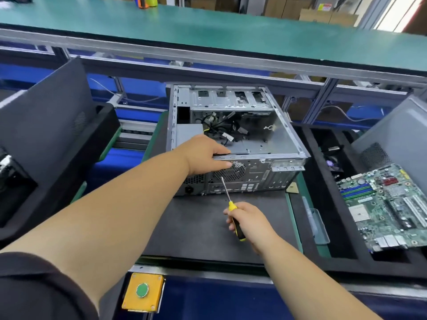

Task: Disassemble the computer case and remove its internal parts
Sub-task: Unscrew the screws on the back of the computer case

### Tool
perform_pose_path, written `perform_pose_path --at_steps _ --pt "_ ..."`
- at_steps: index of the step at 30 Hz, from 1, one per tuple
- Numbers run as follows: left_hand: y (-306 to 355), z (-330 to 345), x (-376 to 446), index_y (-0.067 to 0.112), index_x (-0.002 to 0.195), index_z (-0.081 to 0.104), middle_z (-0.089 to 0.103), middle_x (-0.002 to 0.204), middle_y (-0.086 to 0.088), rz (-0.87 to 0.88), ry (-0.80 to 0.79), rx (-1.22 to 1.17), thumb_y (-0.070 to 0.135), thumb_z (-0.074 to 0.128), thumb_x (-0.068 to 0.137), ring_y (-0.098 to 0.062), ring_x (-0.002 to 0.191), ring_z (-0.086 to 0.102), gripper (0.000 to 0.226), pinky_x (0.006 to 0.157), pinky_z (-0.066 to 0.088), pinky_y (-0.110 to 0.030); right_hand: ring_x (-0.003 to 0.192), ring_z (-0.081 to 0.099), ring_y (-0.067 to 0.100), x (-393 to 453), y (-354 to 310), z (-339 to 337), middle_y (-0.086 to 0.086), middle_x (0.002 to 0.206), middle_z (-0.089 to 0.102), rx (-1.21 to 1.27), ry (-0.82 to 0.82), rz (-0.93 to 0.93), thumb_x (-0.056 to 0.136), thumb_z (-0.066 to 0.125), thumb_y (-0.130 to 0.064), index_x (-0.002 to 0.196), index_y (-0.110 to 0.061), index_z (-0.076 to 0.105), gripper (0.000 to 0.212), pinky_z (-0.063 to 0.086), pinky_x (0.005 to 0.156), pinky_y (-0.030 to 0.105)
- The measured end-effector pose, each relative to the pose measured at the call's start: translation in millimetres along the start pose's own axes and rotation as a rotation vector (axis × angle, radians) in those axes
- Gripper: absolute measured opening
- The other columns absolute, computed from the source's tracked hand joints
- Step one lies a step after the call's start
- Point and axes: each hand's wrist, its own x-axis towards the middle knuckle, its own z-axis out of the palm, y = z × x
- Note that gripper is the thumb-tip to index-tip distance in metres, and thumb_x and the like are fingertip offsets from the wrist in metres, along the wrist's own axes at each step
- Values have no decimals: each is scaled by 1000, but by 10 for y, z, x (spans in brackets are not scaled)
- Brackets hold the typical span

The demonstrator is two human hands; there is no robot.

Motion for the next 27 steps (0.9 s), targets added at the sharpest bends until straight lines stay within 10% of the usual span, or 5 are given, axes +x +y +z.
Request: perform_pose_path --at_steps 27 --pt "-61 31 33 34 134 57 65 123 -1 98 10 50 45 51 96 -26 123 51 40 103 41 -39 49 49 11 -55 28 452 -5 60 61 26 118 10 95 57 -28 96 -15 68 17 42 63 32"
